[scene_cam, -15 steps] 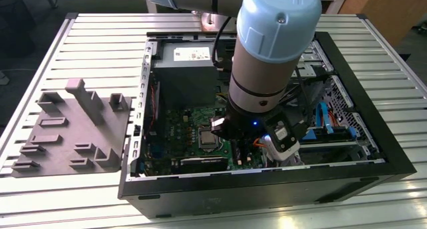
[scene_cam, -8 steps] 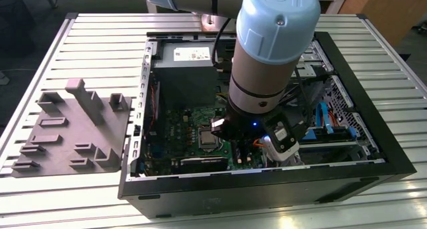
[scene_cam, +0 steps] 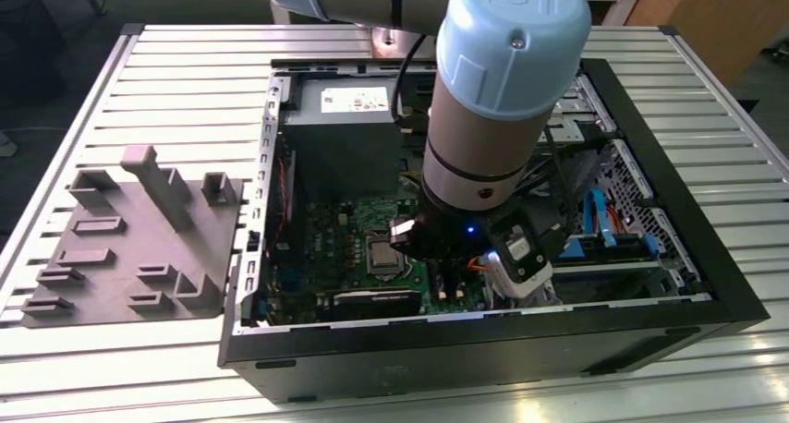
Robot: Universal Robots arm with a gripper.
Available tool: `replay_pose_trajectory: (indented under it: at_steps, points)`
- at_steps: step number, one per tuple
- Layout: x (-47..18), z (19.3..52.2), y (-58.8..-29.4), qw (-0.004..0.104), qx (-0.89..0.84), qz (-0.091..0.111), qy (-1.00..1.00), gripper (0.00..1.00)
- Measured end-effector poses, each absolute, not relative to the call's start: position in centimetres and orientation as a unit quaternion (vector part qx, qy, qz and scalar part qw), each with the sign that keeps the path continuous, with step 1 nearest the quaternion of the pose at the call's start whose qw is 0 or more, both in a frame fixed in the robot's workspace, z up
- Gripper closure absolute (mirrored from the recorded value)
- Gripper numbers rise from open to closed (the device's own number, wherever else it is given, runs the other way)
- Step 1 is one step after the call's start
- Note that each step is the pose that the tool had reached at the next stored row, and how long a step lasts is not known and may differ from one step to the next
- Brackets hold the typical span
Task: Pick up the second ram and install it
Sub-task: 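Press down the second ram until it locks into place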
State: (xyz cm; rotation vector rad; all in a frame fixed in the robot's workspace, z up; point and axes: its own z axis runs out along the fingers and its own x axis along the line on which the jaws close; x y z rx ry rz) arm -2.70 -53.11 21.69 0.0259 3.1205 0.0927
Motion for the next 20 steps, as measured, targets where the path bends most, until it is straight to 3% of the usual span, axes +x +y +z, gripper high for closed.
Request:
replay_pose_trajectory:
  at_steps: [20]
  points:
    - [-2.7,24.1,-53.1,0.010,0.008,0.029,0.999,0.89]
